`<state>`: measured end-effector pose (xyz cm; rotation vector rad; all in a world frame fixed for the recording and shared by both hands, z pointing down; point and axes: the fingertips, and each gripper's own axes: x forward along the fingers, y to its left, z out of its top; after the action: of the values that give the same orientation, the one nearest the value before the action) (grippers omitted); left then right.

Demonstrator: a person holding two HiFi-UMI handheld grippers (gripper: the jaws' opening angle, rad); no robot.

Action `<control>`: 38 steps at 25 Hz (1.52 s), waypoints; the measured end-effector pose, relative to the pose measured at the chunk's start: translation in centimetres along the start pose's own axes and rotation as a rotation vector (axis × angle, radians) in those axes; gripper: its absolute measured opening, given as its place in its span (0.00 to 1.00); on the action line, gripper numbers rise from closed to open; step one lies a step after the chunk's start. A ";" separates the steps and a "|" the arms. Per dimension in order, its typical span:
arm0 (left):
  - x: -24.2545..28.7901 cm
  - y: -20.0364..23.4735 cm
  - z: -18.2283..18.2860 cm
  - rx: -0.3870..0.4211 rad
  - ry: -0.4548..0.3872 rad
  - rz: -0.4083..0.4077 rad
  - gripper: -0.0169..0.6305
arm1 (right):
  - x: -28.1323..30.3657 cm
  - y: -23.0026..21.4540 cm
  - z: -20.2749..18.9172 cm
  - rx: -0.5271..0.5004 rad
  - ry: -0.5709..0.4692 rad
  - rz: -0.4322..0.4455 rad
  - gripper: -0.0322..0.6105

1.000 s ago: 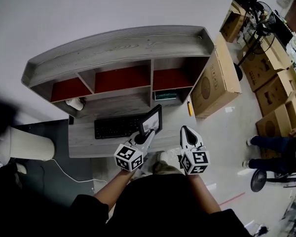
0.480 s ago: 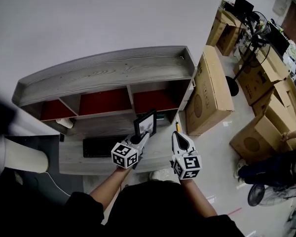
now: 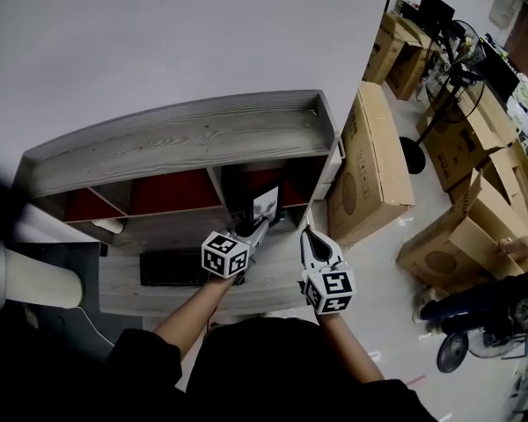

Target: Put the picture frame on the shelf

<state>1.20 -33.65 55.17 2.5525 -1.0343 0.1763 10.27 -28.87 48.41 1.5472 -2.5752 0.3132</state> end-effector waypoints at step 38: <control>14.5 4.8 3.1 -0.011 0.223 -0.112 0.07 | 5.3 -5.5 -0.5 0.008 0.032 -0.047 0.07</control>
<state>8.31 -47.37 57.45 2.5035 -0.8044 0.4134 12.68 -35.81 50.62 1.5890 -2.5124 0.3410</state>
